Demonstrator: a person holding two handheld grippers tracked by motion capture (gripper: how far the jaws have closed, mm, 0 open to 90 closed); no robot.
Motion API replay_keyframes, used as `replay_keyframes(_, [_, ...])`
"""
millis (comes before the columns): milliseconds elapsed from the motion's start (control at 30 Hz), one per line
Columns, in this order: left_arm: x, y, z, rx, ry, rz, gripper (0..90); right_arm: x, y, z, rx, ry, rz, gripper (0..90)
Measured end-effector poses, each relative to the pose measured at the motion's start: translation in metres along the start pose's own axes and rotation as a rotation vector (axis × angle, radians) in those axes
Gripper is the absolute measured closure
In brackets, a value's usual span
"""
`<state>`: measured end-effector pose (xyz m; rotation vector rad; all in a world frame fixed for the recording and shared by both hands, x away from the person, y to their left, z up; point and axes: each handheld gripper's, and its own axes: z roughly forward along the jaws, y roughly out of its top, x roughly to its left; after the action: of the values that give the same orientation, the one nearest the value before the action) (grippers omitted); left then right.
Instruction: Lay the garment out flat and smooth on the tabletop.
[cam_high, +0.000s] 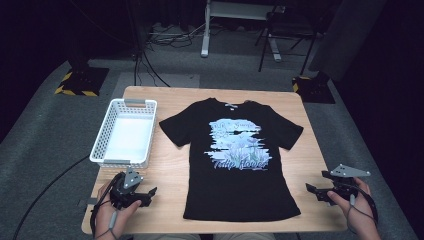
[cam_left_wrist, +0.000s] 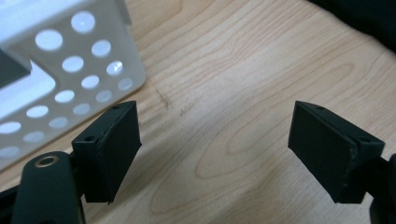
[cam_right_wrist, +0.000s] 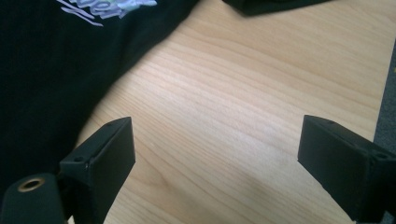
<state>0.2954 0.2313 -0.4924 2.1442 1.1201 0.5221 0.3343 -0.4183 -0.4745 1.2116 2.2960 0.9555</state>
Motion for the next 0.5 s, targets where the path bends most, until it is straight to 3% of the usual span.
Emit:
replay_keyframes(267, [0.006, -0.014, 0.001, 0.029, -0.001, -0.042, 14.6, -0.004, -0.02, 0.006, 0.025, -0.005, 0.027, 10.3])
replay_keyframes(333, [0.008, -0.019, 0.001, 0.002, -0.012, -0.074, 12.9, -0.004, -0.024, 0.007, 0.031, -0.006, 0.032, 9.9])
replay_keyframes(400, [0.009, -0.02, 0.0, 0.007, -0.006, -0.076, 10.7, -0.002, -0.028, 0.008, 0.041, -0.011, 0.034, 7.7])
replay_keyframes(500, [0.01, -0.022, -0.001, 0.014, -0.009, -0.077, 7.4, 0.003, -0.034, 0.008, 0.009, -0.031, 0.044, 5.2])
